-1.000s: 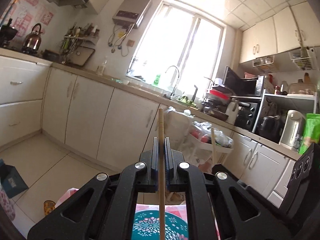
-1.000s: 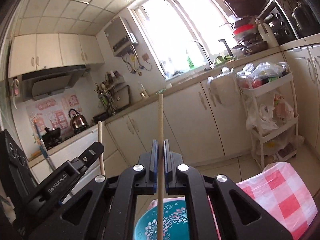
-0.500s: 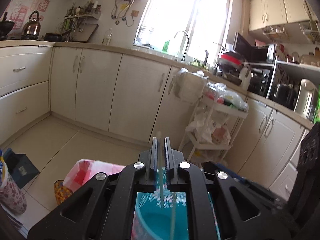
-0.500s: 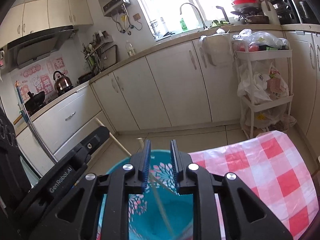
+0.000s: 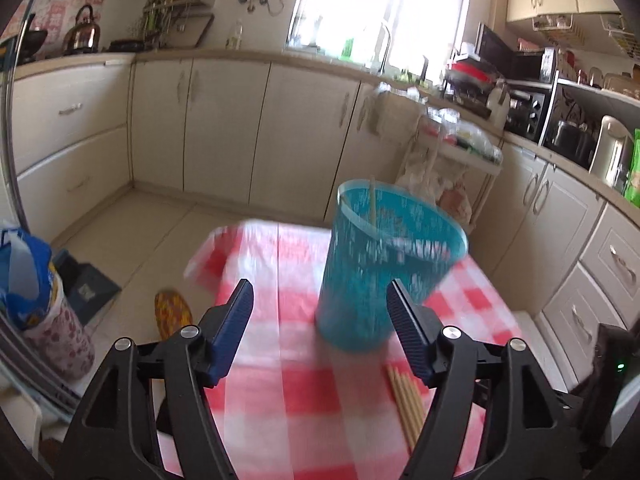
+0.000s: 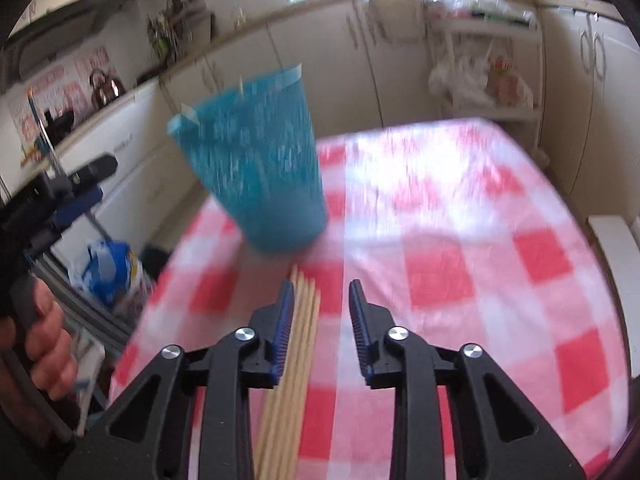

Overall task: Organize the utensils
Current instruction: 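Move the left tool back to the sticks and close it on one stick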

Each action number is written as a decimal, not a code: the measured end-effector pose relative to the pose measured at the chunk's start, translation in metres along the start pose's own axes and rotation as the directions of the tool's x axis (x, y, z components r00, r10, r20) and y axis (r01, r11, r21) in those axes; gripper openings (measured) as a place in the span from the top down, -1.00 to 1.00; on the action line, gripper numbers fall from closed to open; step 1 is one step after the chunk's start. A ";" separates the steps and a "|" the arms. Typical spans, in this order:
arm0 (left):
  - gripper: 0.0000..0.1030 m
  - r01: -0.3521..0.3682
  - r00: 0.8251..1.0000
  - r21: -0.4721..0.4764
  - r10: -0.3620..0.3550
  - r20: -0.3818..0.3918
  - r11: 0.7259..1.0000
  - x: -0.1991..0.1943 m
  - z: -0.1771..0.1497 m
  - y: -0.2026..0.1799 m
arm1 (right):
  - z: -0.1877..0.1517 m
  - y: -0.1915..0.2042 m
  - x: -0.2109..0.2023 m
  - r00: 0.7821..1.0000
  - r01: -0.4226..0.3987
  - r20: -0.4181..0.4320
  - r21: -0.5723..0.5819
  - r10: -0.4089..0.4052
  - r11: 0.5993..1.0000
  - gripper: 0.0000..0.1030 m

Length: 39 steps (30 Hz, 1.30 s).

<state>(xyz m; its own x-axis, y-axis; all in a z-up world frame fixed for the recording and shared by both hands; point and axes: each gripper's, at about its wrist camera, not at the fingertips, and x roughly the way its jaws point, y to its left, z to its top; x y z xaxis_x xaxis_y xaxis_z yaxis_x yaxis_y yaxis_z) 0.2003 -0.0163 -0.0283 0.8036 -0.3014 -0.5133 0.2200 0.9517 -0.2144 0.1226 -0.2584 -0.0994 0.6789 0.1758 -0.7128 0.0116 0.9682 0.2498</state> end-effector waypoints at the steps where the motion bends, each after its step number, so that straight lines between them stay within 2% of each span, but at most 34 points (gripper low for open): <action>1: -0.27 0.001 0.999 0.001 -0.001 -0.040 1.000 0.001 -0.012 0.000 | -0.004 0.001 0.004 1.000 -0.003 -0.023 -0.002 0.003 1.000 0.57; 4: -0.27 0.002 0.995 -0.003 -0.002 -0.101 1.000 0.004 -0.035 -0.001 | -0.014 0.007 0.015 0.997 0.023 -0.069 -0.035 -0.025 0.999 0.58; 10: -0.30 0.010 0.985 0.017 -0.007 -0.172 1.000 0.013 -0.061 -0.010 | -0.023 0.012 0.032 0.989 0.060 -0.128 -0.101 -0.073 0.993 0.60; 16: -0.33 0.015 0.971 0.060 0.000 -0.239 0.998 0.029 -0.075 -0.026 | -0.029 0.017 0.035 0.984 0.120 -0.112 -0.169 -0.140 0.978 0.80; 26: -0.33 0.005 0.931 0.169 0.057 -0.360 0.986 0.076 -0.094 -0.064 | -0.026 -0.011 0.027 0.986 0.125 -0.097 -0.087 -0.133 0.988 0.87; 32: -0.32 -0.014 0.918 0.213 0.097 -0.385 0.977 0.092 -0.097 -0.073 | -0.025 -0.014 0.025 0.988 0.111 -0.096 -0.074 -0.118 0.991 0.87; 39: -0.29 -0.048 0.913 0.225 0.134 -0.386 0.973 0.098 -0.094 -0.076 | -0.025 -0.017 0.025 0.990 0.099 -0.097 -0.069 -0.106 0.993 0.87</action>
<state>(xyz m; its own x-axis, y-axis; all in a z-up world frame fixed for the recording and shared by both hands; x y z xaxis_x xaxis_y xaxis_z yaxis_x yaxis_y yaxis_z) 0.2107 -0.1236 -0.1403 0.5499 -0.1702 -0.8177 0.3000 0.9539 0.0032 0.1208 -0.2658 -0.1376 0.5997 0.0890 -0.7952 0.0279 0.9909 0.1320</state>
